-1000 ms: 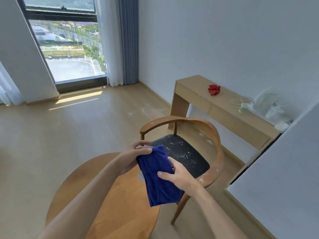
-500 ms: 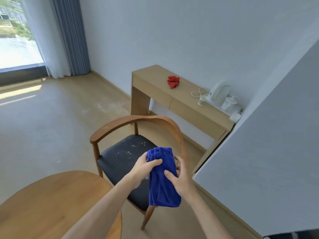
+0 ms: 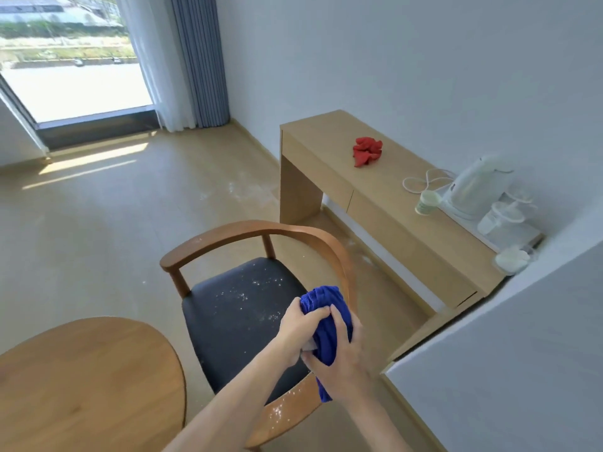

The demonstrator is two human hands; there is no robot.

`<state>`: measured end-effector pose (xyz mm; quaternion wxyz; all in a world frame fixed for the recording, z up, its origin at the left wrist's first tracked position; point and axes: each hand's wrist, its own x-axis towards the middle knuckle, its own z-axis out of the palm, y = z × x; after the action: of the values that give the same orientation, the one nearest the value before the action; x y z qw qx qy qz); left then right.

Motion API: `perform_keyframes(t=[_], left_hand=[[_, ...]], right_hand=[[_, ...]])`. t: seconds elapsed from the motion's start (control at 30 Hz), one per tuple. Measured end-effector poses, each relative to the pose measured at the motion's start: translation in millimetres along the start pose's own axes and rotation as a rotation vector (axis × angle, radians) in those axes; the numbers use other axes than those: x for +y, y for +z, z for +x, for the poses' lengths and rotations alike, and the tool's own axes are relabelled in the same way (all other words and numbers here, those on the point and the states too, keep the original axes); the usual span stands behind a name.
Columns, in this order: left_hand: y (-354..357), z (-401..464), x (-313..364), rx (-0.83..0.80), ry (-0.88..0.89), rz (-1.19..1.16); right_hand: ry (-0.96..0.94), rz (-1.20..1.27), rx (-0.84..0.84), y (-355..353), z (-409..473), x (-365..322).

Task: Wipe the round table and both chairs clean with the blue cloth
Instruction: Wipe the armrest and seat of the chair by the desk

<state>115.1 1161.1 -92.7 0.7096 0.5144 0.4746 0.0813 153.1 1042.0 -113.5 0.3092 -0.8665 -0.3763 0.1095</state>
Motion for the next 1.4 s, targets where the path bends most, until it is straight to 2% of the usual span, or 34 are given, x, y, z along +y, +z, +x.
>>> perform_keyframes(t=[0.1, 0.2, 0.3, 0.37, 0.43, 0.53, 0.63, 0.73, 0.9, 1.1, 1.27, 1.4], left_hand=[[18, 15, 0, 0.016, -0.105, -0.111], [26, 29, -3, -0.060, -0.177, -0.178], [21, 40, -13, -0.166, -0.219, -0.137], [7, 44, -28, -0.171, -0.240, -0.111], [-15, 46, -49, -0.050, -0.234, -0.092], [-57, 44, -94, 0.245, -0.236, 0.017], [-101, 32, -144, 0.454, -0.248, 0.158], [-134, 17, -186, 0.531, -0.276, 0.302], [-143, 14, -236, 0.594, -0.273, 0.341], [-114, 31, -246, 0.546, -0.114, 0.493], [-91, 47, -253, 0.443, -0.036, 0.758], [-78, 55, -256, 0.344, -0.051, 1.045]], right_hand=[[-0.038, -0.029, -0.009, -1, 18, 23], [-0.016, 0.092, -0.069, 2, 31, 45], [0.000, 0.136, -0.065, 11, 34, 66], [0.027, 0.136, -0.057, 24, 27, 72], [0.039, 0.156, -0.062, 45, 14, 66], [0.016, 0.155, -0.083, 86, -19, 46], [-0.046, 0.055, -0.139, 128, -58, 28], [-0.068, -0.064, -0.226, 169, -95, 17], [-0.252, -0.320, -0.311, 222, -122, 20], [-0.591, -0.376, -0.144, 214, -90, 78], [-0.556, -0.396, -0.098, 161, -30, 154], [-0.508, -0.423, -0.129, 130, 26, 196]])
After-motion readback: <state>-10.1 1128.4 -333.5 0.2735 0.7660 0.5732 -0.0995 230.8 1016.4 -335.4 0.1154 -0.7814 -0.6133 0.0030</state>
